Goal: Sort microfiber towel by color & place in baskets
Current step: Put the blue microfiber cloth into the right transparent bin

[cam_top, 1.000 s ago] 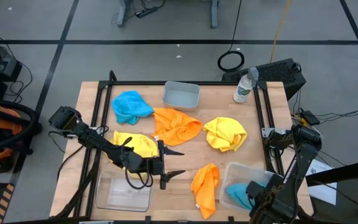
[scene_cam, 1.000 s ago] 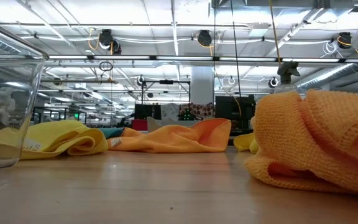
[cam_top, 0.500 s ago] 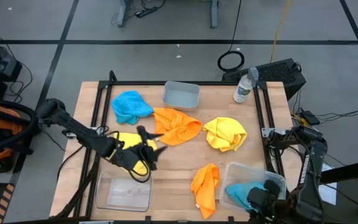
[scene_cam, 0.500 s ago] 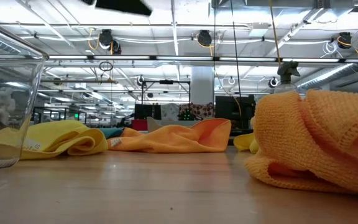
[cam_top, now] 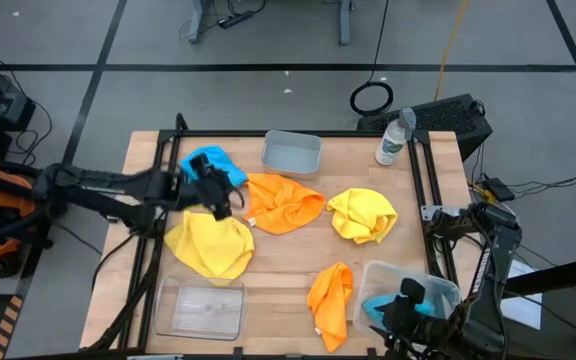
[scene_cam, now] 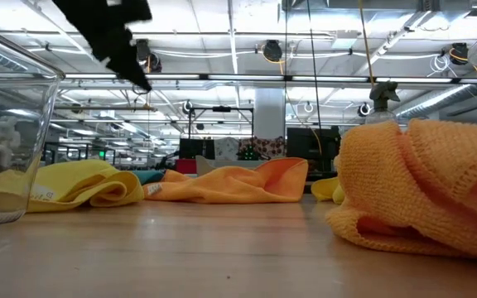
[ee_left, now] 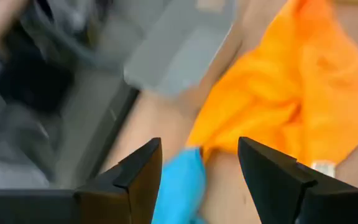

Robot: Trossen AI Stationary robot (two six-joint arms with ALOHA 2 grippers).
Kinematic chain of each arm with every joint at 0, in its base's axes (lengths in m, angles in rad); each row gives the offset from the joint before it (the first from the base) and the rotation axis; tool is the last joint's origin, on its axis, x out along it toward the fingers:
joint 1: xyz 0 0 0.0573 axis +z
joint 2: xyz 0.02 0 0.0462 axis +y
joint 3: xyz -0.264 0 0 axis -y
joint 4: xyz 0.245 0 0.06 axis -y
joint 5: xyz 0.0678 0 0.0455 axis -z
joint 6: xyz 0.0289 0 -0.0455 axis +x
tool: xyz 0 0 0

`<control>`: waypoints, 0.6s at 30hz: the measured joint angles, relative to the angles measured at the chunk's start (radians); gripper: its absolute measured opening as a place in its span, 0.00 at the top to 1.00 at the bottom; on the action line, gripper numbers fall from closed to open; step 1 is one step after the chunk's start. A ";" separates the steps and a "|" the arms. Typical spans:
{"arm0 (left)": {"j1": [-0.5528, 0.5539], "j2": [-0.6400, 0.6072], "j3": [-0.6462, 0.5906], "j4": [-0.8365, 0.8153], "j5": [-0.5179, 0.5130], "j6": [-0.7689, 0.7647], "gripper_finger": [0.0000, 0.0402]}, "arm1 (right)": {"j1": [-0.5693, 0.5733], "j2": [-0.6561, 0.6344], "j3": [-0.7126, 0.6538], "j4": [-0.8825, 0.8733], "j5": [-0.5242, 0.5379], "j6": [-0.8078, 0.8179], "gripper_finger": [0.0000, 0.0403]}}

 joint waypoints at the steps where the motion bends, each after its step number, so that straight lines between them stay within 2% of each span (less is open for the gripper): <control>1: 0.051 -0.001 0.000 -0.033 0.050 -0.001 0.46 | 0.000 0.005 0.000 0.001 0.011 -0.013 0.55; 4: 0.179 0.019 0.000 -0.113 0.148 0.012 0.41 | -0.001 0.011 -0.001 0.002 0.018 -0.033 0.55; 8: 0.299 0.061 0.000 -0.166 0.180 0.081 0.29 | -0.005 0.025 -0.001 0.003 0.017 -0.046 0.55; 13: 0.399 0.130 0.000 -0.206 0.222 0.123 0.14 | -0.005 0.055 -0.001 0.002 0.019 -0.091 0.55; 18: 0.463 0.229 0.000 -0.211 0.273 0.129 0.08 | -0.005 0.096 -0.002 -0.004 0.016 -0.119 0.55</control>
